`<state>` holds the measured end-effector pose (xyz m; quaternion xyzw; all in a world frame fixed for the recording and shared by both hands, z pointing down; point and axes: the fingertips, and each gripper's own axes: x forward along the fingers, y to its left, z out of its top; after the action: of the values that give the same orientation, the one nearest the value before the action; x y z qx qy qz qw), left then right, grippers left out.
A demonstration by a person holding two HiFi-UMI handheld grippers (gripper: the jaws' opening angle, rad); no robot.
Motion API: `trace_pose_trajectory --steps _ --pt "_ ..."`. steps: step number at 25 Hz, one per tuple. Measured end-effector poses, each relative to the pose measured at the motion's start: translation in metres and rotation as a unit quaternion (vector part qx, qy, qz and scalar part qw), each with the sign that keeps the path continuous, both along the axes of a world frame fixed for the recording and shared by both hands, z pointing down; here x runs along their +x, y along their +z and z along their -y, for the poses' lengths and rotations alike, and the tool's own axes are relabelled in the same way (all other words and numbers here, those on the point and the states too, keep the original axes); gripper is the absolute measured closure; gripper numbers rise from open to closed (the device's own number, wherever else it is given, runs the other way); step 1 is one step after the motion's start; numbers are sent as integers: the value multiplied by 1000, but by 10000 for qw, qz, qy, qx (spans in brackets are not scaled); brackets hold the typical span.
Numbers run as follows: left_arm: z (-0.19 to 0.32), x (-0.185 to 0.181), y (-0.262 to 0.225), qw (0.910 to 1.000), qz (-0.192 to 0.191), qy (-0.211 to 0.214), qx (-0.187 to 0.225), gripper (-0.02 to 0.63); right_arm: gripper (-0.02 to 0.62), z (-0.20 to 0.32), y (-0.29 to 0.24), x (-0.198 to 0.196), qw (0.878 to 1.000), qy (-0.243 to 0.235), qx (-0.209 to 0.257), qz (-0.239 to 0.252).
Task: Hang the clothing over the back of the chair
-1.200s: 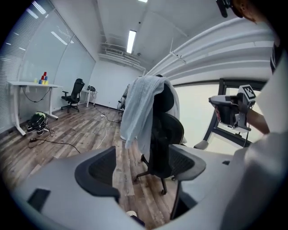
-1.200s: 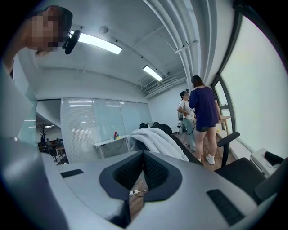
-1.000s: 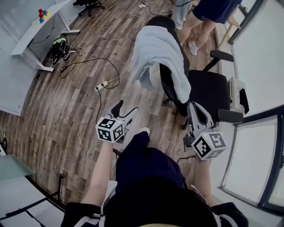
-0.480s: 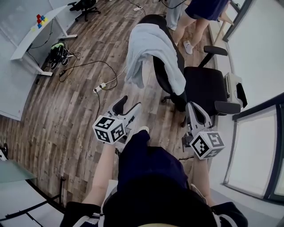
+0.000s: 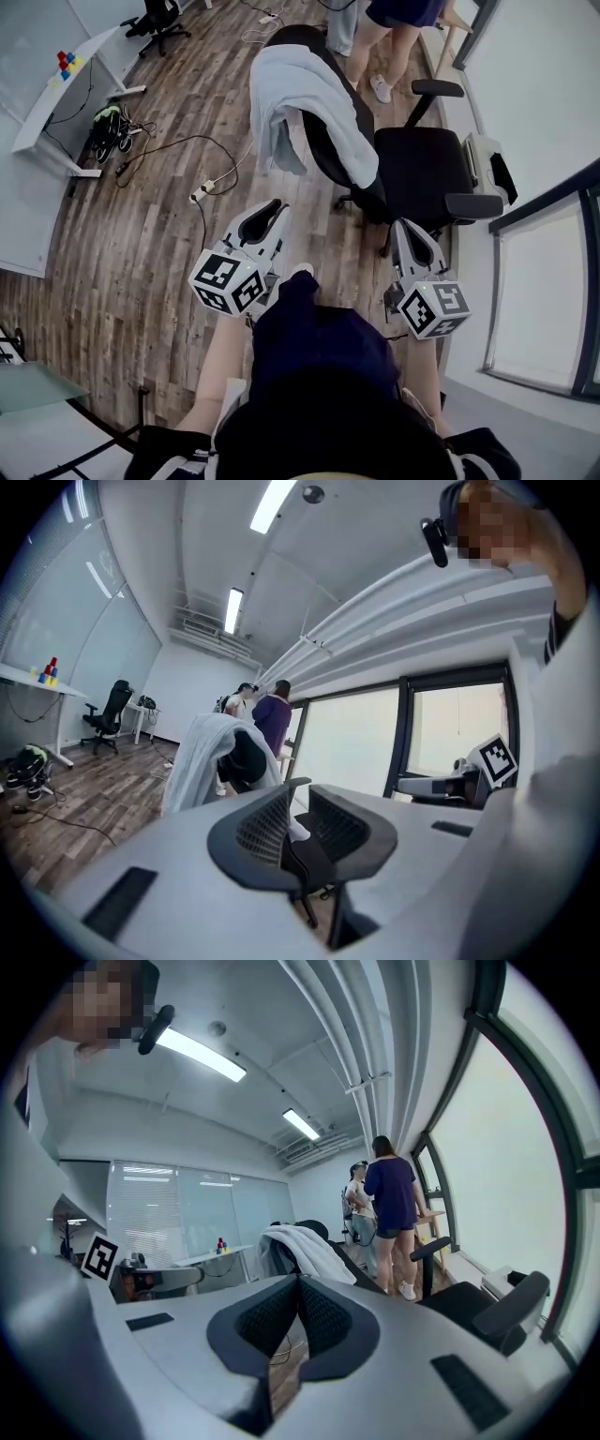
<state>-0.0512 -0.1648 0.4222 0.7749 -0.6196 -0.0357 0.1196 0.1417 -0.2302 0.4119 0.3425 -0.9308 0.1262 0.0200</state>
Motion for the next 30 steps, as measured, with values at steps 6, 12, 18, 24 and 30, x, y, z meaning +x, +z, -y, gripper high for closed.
trace_pose_trajectory --steps 6,12,18,24,30 --pt "-4 12 3 9995 271 -61 -129 596 569 -2 14 14 9997 191 -91 -74" --pt "-8 16 12 9986 446 -153 -252 597 568 -5 27 18 9995 158 -209 -174" --pt "-8 15 11 9982 533 -179 -195 597 568 -5 30 11 9988 129 -161 -435" --pt "-6 17 10 9981 576 -147 -190 597 569 -4 27 9 9989 85 -155 -426" --pt "-5 19 11 9981 568 -146 -187 597 569 -5 26 9 9989 61 -161 -434"
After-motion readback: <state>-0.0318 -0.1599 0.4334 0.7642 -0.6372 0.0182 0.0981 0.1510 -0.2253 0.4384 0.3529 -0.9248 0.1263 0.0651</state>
